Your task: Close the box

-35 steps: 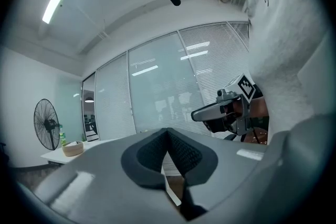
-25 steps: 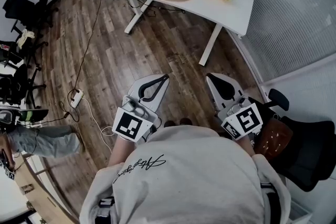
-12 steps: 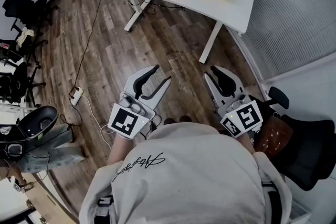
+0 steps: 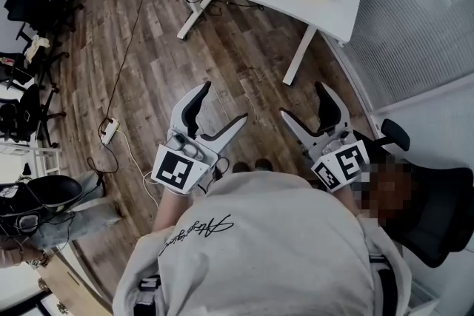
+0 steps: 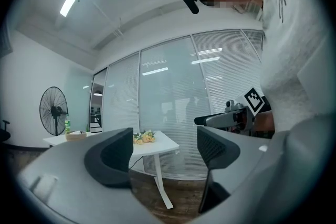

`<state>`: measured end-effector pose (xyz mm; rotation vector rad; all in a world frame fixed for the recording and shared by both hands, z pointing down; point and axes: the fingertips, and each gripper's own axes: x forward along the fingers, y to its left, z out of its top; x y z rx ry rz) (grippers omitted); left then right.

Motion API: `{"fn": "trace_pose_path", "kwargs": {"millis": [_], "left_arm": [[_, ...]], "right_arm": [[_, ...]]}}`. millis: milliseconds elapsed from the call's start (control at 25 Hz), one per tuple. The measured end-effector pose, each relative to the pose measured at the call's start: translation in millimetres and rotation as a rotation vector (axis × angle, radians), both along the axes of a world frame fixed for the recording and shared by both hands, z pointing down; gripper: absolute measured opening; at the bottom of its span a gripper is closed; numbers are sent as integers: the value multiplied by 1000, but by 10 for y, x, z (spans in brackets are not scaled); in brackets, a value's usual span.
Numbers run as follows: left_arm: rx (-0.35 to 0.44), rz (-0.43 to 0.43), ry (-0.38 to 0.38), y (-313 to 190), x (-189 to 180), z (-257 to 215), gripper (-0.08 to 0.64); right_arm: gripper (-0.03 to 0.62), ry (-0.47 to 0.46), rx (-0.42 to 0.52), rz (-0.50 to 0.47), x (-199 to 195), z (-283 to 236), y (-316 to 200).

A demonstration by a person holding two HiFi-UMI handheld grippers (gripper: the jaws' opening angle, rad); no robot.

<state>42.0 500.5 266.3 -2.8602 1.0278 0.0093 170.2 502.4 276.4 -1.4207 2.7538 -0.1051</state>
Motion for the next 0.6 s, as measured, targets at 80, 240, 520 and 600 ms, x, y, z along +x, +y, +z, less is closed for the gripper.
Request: {"fn": "trace_pose_path", "kwargs": {"millis": [80, 240, 520, 600], "left_arm": [[-4, -10, -25, -14, -39, 38, 403], [13, -37, -2, -34, -81, -1, 485], [14, -26, 10, -10, -120, 12, 506], [17, -24, 6, -11, -123, 12, 506]], "right_arm": [[444, -2, 5, 17, 21, -11, -10], [506, -19, 9, 62, 107, -16, -11], [517, -14, 12, 76, 106, -29, 8], [517, -13, 8, 73, 85, -21, 10]]}}
